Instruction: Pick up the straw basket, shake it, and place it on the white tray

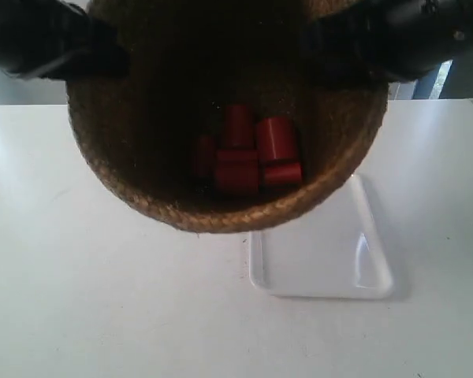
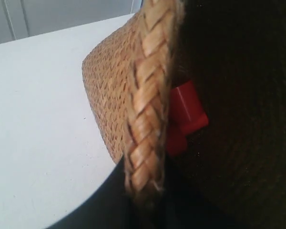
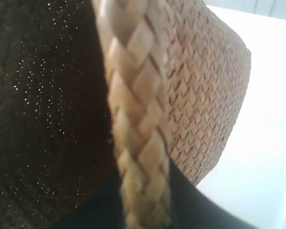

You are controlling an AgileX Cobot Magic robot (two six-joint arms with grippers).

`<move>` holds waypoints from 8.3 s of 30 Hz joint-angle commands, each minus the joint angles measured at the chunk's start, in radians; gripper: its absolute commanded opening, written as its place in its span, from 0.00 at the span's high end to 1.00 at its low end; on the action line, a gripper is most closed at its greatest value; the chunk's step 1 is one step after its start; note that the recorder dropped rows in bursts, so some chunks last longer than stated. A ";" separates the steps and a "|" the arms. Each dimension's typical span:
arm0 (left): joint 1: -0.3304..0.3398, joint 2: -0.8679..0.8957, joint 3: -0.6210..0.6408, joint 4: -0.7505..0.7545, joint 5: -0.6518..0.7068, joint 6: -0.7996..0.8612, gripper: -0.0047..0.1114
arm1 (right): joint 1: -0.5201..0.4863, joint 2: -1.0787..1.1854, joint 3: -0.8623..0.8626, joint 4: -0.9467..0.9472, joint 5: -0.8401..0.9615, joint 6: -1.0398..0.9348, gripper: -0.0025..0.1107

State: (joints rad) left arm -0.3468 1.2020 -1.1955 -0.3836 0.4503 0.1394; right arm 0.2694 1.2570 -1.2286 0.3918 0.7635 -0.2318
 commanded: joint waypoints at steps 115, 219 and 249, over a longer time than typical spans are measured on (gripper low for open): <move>-0.132 -0.333 0.415 0.168 -0.450 0.079 0.96 | 0.175 -0.341 0.477 0.066 -0.639 -0.062 0.98; -0.215 -0.356 0.385 0.304 -0.402 -0.001 0.96 | 0.337 -0.346 0.514 -0.093 -0.871 0.043 0.98; -0.170 -0.254 0.388 0.281 -0.313 -0.016 0.96 | 0.269 -0.184 0.503 -0.026 -0.784 -0.010 0.98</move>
State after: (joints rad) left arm -0.5359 0.8696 -0.8143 -0.0965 0.0349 0.1405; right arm 0.5612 1.0007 -0.7243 0.3642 -0.0761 -0.2194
